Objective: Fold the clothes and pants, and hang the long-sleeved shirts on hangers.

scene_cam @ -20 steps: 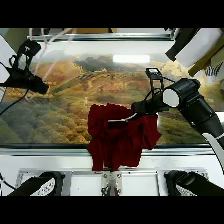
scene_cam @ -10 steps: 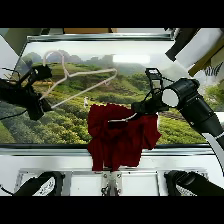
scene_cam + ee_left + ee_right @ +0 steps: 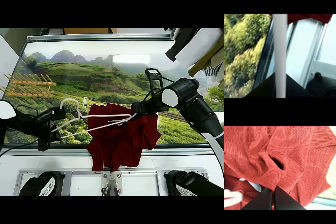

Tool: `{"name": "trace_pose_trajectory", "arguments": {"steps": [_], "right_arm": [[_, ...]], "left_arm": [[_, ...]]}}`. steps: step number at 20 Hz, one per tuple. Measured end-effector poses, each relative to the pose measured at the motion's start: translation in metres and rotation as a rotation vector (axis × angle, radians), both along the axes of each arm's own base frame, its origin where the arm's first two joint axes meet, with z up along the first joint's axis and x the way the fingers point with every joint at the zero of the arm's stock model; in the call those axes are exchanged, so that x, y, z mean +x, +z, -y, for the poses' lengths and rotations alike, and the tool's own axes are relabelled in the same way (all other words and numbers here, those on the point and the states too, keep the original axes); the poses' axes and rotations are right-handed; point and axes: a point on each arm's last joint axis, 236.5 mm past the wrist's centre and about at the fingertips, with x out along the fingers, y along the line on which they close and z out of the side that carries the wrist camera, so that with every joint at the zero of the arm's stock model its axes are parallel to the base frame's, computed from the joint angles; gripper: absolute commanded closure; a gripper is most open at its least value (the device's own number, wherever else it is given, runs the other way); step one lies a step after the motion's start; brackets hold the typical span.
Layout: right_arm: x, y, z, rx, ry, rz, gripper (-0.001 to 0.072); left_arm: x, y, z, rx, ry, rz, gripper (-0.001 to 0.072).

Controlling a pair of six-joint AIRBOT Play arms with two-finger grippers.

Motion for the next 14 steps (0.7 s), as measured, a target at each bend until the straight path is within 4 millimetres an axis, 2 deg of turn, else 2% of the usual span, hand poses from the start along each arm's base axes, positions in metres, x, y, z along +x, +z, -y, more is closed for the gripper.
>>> {"name": "trace_pose_trajectory", "arguments": {"steps": [5, 10, 14], "right_arm": [[0.0, 0.0, 0.0, 0.0, 0.0, 0.0, 0.0687], [0.0, 0.0, 0.0, 0.0, 0.0, 0.0, 0.0686], [0.0, 0.0, 0.0, 0.0, 0.0, 0.0, 0.0687]], "left_arm": [[0.008, -0.015, 0.013, -0.024, 0.003, 0.028, 0.0686], [0.025, -0.022, 0.018, -0.035, 0.008, -0.004, 0.0687], [0.031, -0.024, 0.03, -0.083, -0.004, -0.037, 0.0687]]}}
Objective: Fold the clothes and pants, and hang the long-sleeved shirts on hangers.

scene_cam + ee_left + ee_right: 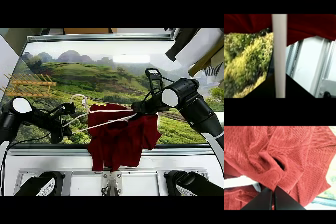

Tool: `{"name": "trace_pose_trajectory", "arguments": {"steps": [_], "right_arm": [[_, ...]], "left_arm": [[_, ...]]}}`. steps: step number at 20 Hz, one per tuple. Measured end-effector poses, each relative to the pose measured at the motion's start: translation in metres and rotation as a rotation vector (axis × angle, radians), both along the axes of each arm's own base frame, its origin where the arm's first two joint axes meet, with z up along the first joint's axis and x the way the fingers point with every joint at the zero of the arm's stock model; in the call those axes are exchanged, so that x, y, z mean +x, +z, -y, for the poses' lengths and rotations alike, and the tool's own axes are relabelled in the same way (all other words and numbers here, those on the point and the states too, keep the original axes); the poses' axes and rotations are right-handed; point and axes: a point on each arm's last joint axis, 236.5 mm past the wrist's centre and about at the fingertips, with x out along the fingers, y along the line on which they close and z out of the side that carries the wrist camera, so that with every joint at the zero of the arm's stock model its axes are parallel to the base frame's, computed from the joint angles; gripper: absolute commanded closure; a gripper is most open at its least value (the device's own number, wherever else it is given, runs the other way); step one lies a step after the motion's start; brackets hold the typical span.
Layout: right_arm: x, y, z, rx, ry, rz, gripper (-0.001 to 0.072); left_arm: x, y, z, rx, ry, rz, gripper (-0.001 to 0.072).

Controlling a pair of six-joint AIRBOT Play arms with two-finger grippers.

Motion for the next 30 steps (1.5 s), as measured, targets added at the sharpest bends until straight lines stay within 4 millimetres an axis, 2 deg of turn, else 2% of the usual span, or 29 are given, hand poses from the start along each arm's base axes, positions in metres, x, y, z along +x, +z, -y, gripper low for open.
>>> {"name": "trace_pose_trajectory", "arguments": {"steps": [9, 14, 17, 21, 25, 30], "right_arm": [[-0.001, 0.0, -0.001, 0.004, 0.008, -0.003, 0.0687], [-0.007, 0.016, 0.001, -0.031, 0.132, 0.004, 0.0688], [-0.013, 0.03, 0.011, -0.077, 0.172, -0.004, 0.0689], [-0.02, 0.039, 0.015, -0.103, 0.184, -0.016, 0.0689], [-0.018, 0.045, 0.004, -0.087, 0.195, 0.018, 0.0689], [-0.005, 0.057, -0.013, -0.039, 0.182, 0.099, 0.069]], "left_arm": [[0.0, -0.019, 0.033, -0.021, -0.068, -0.061, 0.0687], [0.009, -0.026, 0.041, -0.027, -0.022, -0.065, 0.0687], [0.015, -0.023, 0.043, -0.033, 0.003, -0.037, 0.0687], [0.023, -0.012, 0.05, -0.065, 0.03, 0.013, 0.0687], [0.025, -0.009, 0.056, -0.094, 0.044, 0.015, 0.0687], [0.024, -0.011, 0.059, -0.107, 0.05, -0.005, 0.0687]]}}
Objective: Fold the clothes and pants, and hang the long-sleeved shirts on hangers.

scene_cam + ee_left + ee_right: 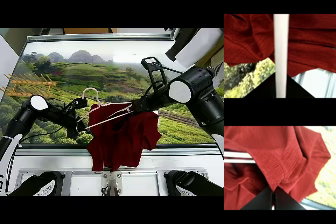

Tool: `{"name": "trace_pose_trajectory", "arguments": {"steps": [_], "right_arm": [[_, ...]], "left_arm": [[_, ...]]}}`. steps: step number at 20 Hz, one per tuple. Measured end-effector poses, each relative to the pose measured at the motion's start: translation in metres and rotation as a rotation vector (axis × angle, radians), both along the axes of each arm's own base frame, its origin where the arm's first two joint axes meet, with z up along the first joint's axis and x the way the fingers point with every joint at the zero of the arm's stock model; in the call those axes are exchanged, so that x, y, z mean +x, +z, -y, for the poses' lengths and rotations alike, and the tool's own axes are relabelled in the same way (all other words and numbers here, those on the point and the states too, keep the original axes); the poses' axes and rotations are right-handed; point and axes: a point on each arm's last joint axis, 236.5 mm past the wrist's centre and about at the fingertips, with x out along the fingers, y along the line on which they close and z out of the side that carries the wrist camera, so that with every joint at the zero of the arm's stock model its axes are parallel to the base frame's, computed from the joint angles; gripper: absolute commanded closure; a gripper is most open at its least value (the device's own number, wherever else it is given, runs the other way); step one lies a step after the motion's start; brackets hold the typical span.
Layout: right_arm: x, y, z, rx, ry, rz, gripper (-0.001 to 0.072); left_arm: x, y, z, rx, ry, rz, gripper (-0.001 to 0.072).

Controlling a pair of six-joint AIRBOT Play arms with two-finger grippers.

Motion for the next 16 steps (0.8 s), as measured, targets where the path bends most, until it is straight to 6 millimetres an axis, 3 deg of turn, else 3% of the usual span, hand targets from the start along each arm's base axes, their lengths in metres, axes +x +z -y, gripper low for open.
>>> {"name": "trace_pose_trajectory", "arguments": {"steps": [4, 16], "right_arm": [[0.002, 0.009, -0.026, 0.055, 0.043, 0.055, 0.069], [-0.014, 0.032, -0.142, 0.233, 0.25, 0.122, 0.069]], "left_arm": [[0.0, -0.001, 0.0, -0.001, -0.001, -0.003, 0.0687], [0.0, 0.0, 0.001, -0.004, -0.005, 0.001, 0.0687]]}}
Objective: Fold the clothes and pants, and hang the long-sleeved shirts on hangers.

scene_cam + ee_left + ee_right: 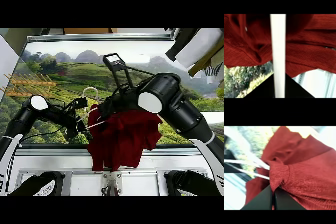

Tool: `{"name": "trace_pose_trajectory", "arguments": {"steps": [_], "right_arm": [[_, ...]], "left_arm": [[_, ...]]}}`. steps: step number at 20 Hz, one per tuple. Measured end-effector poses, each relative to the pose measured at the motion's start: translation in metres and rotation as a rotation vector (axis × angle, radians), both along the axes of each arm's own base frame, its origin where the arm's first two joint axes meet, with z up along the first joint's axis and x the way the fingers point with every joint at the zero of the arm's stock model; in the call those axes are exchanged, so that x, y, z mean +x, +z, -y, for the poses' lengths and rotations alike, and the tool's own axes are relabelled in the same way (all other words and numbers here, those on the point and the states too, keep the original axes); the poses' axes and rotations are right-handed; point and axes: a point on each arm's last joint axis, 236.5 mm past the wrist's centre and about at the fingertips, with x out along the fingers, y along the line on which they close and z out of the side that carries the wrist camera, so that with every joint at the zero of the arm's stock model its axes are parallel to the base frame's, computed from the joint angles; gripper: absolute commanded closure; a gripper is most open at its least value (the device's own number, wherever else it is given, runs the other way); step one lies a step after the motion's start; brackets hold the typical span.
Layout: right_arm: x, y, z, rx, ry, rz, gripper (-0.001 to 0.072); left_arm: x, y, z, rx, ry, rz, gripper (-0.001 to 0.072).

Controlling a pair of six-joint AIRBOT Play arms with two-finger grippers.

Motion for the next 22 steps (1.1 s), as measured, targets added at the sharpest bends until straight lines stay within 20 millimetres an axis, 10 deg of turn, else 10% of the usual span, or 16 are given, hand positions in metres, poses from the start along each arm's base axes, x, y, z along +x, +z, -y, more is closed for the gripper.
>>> {"name": "trace_pose_trajectory", "arguments": {"steps": [10, 11, 13, 14, 22], "right_arm": [[-0.011, -0.005, -0.031, -0.007, 0.075, -0.004, 0.0675], [-0.011, -0.005, -0.031, -0.007, 0.076, -0.004, 0.0635], [-0.012, -0.005, -0.032, -0.003, 0.078, -0.006, 0.0169], [-0.013, -0.005, -0.033, -0.002, 0.08, -0.009, 0.0094], [-0.027, 0.007, -0.025, 0.027, 0.157, -0.045, 0.0104]], "left_arm": [[0.001, 0.0, 0.0, 0.001, 0.001, 0.002, 0.0686], [0.001, 0.0, 0.0, 0.001, 0.001, 0.002, 0.0687], [0.001, 0.0, 0.0, 0.0, 0.002, 0.002, 0.0686], [0.001, 0.0, 0.0, 0.0, 0.004, 0.005, 0.0686], [0.001, 0.0, 0.0, 0.0, 0.002, 0.002, 0.0687]]}}
